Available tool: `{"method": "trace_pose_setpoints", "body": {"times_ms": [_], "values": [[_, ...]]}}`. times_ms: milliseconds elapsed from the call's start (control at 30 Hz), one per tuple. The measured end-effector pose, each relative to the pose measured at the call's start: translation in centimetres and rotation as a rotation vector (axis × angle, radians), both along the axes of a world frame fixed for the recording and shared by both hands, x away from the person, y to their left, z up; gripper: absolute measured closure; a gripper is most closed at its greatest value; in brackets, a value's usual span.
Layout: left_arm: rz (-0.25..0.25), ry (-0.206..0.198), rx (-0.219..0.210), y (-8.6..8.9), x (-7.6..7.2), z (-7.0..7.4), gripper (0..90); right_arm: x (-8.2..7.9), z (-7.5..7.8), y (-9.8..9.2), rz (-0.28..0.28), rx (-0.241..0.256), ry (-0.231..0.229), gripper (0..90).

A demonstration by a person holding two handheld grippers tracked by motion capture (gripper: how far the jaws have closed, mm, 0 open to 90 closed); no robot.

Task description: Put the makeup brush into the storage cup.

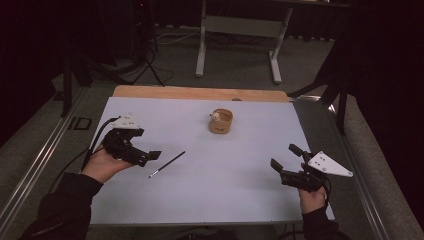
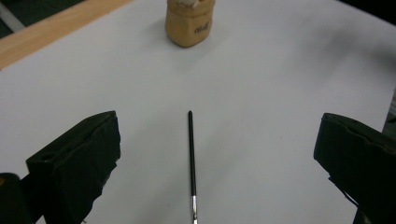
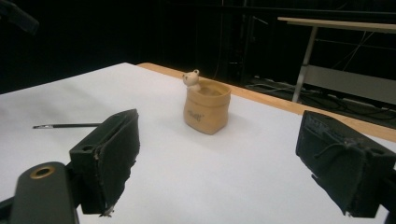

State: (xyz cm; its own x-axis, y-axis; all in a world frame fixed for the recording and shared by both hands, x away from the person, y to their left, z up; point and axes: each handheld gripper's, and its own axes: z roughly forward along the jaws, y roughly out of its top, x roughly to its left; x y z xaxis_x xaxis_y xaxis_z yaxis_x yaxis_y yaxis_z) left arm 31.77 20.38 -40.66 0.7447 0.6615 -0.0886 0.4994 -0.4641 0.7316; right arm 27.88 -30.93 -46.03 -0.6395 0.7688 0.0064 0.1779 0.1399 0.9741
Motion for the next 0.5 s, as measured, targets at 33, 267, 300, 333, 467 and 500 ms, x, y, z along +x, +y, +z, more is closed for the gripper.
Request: {"method": "trace_pose_setpoints", "body": {"times_ms": [33,267,300,333,467,500], "values": [[-0.013,0.019,0.01,-0.2,0.2,-0.2,1.2,0.0,0.0,0.0,0.0,0.001,0.001,13.3],[-0.022,0.095,0.086,-1.3,1.3,-1.3,2.3,0.0,0.0,0.0,0.003,-0.002,-0.001,13.3],[-0.025,0.111,0.093,-1.5,1.5,-1.5,3.1,0.0,0.0,0.0,0.003,-0.002,0.0,13.3],[-0.021,0.118,0.105,-1.7,1.6,-1.7,3.3,0.0,0.0,0.1,0.004,-0.001,0.0,13.3],[-0.025,0.155,0.111,-2.1,2.0,-2.3,5.2,0.0,0.0,0.0,0.003,-0.001,0.0,13.4],[-0.016,0.162,0.118,-2.2,2.0,-2.5,6.3,0.0,0.0,0.0,0.003,-0.002,0.001,13.3]]}}
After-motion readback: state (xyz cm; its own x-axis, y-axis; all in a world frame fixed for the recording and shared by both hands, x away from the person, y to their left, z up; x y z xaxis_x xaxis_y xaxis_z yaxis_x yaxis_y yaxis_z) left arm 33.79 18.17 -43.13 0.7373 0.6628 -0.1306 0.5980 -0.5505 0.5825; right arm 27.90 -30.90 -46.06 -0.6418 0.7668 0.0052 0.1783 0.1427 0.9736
